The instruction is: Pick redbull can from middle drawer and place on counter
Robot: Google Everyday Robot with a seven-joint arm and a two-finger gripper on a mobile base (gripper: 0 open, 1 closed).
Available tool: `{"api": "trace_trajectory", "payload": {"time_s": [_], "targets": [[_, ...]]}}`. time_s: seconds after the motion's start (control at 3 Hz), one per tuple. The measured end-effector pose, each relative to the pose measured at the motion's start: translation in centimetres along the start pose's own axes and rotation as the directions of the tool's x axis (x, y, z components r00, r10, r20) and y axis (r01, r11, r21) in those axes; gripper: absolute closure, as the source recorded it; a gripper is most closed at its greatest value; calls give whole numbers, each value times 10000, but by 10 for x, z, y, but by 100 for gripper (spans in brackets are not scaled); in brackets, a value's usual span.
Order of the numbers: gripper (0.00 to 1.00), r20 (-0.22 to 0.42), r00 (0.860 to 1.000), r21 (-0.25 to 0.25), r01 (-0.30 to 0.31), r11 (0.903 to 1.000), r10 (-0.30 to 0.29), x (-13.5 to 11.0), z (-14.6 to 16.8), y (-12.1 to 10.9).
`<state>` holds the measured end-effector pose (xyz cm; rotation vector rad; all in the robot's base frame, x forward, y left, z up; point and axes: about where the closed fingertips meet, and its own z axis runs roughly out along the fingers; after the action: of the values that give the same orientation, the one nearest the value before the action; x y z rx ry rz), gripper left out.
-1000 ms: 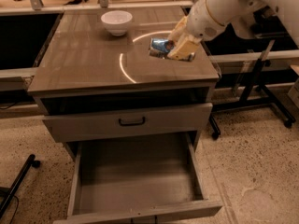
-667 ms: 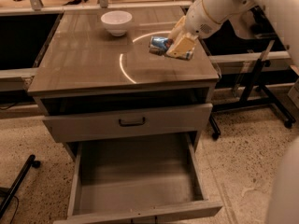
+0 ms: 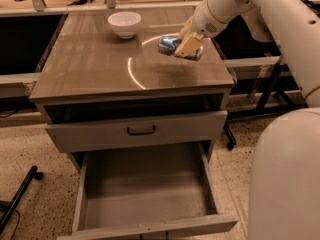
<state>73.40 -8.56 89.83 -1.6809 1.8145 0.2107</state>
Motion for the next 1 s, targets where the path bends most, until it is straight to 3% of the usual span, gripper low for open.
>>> {"api": "trace_trajectory", "payload": {"time_s": [0.33,1.0], "targets": [[66,89,9997,390,217,9990,-220,-3,18,-25],[19,185,9988,451,445,9980,-453,-11,38,-47]]}}
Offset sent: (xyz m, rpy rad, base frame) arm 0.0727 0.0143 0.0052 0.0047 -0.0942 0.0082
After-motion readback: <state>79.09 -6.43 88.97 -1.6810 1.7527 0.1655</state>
